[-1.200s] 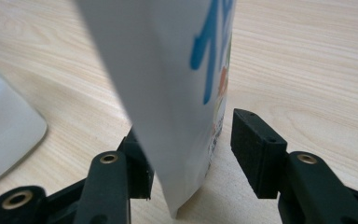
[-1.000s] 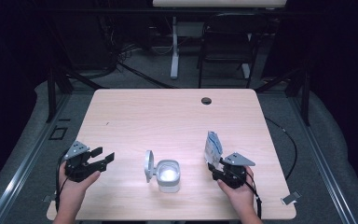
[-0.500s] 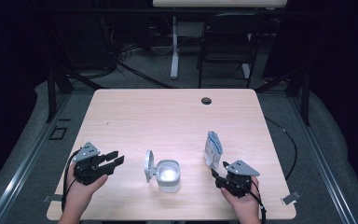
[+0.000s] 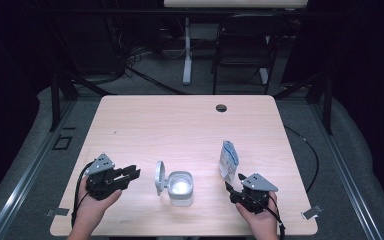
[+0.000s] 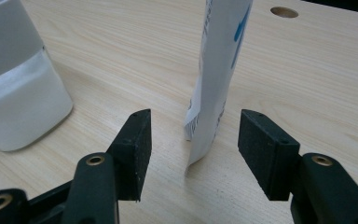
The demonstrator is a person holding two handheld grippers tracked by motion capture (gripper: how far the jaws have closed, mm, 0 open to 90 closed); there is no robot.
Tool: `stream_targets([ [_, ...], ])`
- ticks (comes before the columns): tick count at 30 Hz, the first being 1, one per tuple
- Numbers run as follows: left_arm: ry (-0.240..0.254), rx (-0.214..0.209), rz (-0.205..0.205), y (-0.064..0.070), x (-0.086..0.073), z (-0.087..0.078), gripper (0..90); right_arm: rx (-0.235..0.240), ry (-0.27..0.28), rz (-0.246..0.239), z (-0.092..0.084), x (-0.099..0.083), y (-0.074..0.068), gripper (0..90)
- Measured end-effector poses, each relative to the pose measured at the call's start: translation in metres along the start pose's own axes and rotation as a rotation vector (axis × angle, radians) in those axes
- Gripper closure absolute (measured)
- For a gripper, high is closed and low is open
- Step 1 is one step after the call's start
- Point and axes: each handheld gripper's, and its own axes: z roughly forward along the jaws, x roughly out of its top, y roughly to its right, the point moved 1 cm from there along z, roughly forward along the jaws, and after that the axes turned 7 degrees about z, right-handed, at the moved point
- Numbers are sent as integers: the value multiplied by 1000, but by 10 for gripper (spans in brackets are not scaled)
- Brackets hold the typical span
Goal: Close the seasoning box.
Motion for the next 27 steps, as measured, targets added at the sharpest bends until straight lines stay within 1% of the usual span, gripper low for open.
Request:
stream_targets([
  [2, 4, -22, -4, 2, 1, 0, 765, 3, 3, -3, 0, -1, 0, 440],
  [5, 2, -29, 13, 5, 4, 0, 808, 13, 1, -9, -1, -1, -1, 436],
  [7, 4, -24, 32, 7, 5, 1, 837, 15, 8, -9, -1, -2, -1, 435],
  [8, 0, -26, 34, 8, 5, 1, 850, 14, -1, -17, -2, -3, -1, 435],
  [13, 1, -53, 48, 14, 9, 0, 894, 11, 9, -13, -4, -4, 0, 435],
  [14, 0, -57, 60, 15, 11, 0, 900, 12, 14, -7, -4, -4, 0, 435],
  [15, 0, -60, 60, 17, 12, 0, 900, 14, 18, -2, -4, -4, 1, 435],
  [17, 1, -67, 74, 21, 15, 0, 900, 19, 18, -4, -5, -5, 2, 435],
  [21, -8, -74, 93, 27, 18, -1, 900, 12, 14, -3, -6, -5, 3, 435],
  [25, -8, -77, 103, 31, 20, -2, 900, 11, 16, 0, -7, -5, 3, 435],
  [27, -7, -81, 101, 32, 21, -1, 900, 11, 15, -1, -8, -5, 3, 435],
])
